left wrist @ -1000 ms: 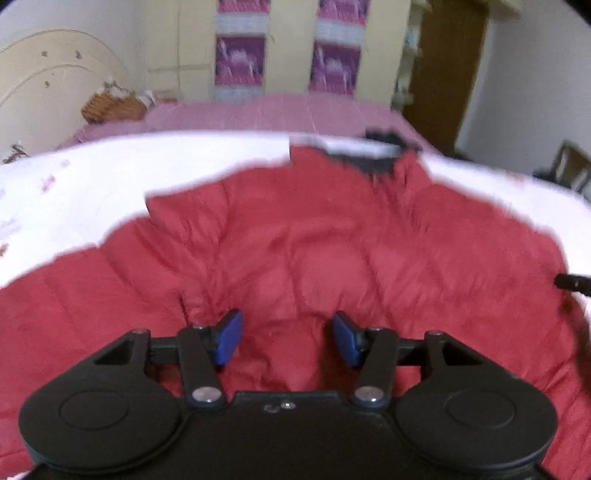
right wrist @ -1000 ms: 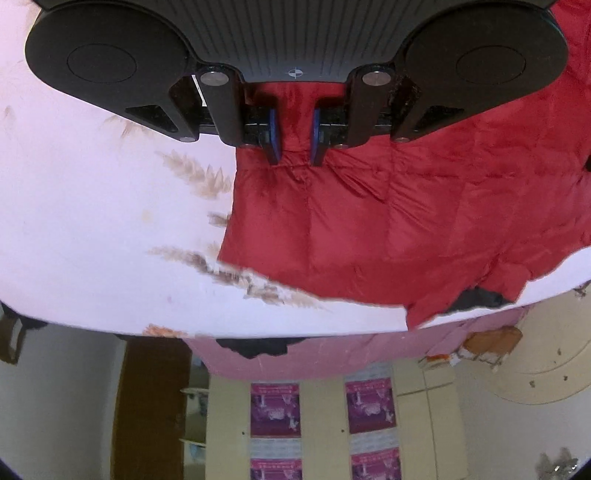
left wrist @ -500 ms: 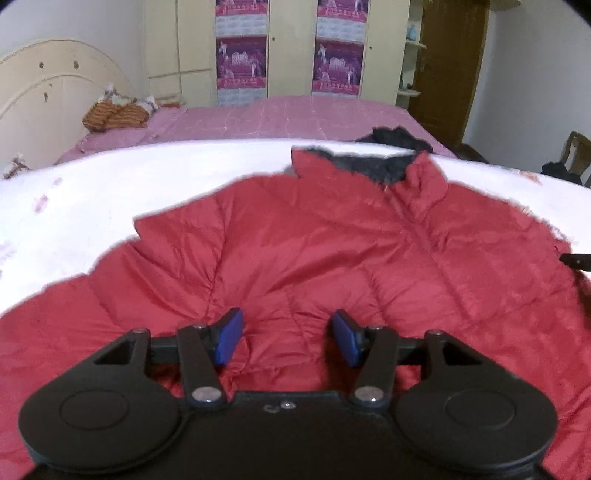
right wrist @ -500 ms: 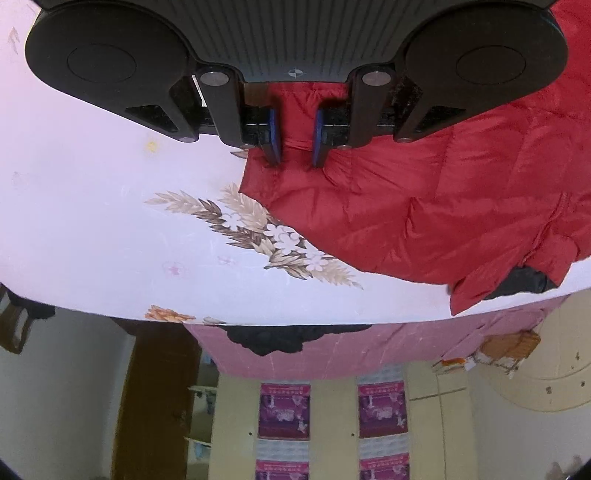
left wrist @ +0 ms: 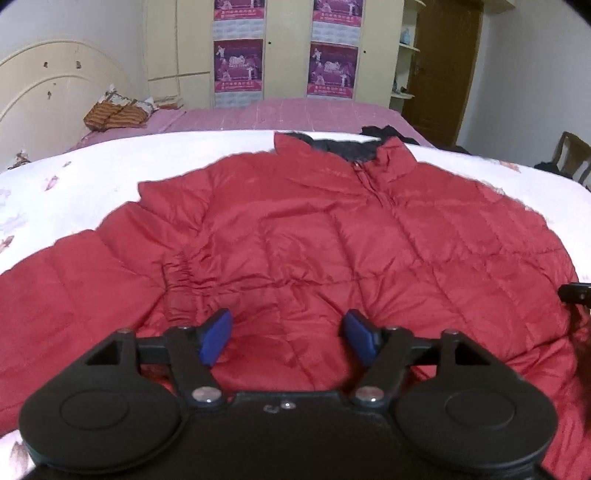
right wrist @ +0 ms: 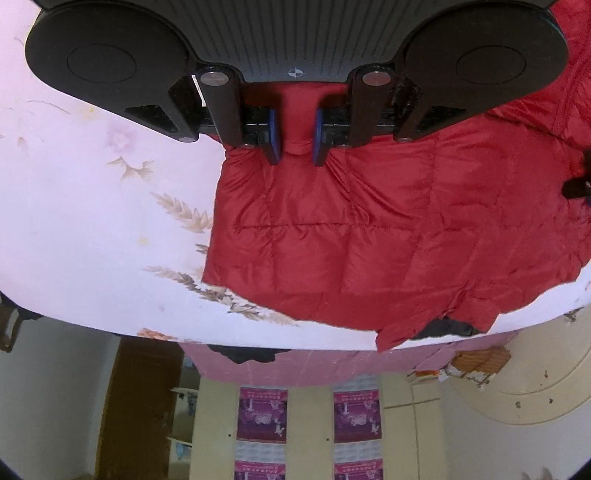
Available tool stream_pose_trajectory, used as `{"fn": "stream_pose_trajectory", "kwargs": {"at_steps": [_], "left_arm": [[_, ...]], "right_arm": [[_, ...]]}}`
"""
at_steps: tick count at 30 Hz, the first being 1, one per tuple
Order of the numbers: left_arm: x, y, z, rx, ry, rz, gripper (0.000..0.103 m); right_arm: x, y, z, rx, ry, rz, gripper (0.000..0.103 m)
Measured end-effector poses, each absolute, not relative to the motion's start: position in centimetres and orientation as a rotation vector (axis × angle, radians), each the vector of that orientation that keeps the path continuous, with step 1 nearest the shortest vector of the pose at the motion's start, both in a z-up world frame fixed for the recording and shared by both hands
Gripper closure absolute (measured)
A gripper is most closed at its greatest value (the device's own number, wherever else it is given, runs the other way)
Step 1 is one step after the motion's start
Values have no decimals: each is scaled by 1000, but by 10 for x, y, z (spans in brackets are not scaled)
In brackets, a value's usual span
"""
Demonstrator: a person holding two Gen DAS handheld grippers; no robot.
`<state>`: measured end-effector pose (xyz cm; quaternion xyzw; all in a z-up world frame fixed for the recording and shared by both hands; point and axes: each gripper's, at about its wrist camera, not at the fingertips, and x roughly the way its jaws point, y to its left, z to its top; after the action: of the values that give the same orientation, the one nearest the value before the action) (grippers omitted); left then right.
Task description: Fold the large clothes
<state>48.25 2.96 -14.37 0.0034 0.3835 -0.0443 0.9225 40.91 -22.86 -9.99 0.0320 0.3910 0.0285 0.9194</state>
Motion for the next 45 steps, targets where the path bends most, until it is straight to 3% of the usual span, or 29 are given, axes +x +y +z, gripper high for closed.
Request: {"fn": "stream_pose_trajectory", "kwargs": {"at_steps": [8, 15, 17, 18, 19, 20, 24, 29, 31, 32, 37, 45], "left_arm": [[476, 34, -146, 15, 801, -103, 33], [461, 45, -131, -2, 781, -108, 30], [455, 49, -125, 2, 767, -83, 8], [450, 53, -121, 1, 748, -63, 6], [443, 60, -117, -12, 731, -52, 5], [438, 67, -113, -30, 725, -47, 5], [406, 112, -108, -87, 709, 42, 5], [341, 194, -115, -224, 721, 255, 25], [313, 228, -116, -304, 707, 349, 29], [298, 246, -117, -364, 687, 398, 33], [232, 325, -132, -822, 530, 585, 36], [228, 363, -152, -1058, 285, 660, 39]], "right_arm": [[404, -222, -104, 31, 864, 55, 86], [378, -225, -75, 94, 780, 54, 86], [373, -224, -68, 113, 758, 46, 85], [370, -223, -64, 115, 746, 34, 55], [366, -222, -59, 115, 719, 15, 8], [361, -221, -54, 112, 672, 11, 3], [354, -211, -44, 80, 647, 22, 3], [353, -202, -46, 80, 643, 8, 5], [354, -197, -49, 76, 663, 11, 19], [355, -194, -51, 78, 673, 15, 19], [357, -177, -56, 74, 694, 56, 19], [362, -153, -55, 62, 686, 81, 19]]}}
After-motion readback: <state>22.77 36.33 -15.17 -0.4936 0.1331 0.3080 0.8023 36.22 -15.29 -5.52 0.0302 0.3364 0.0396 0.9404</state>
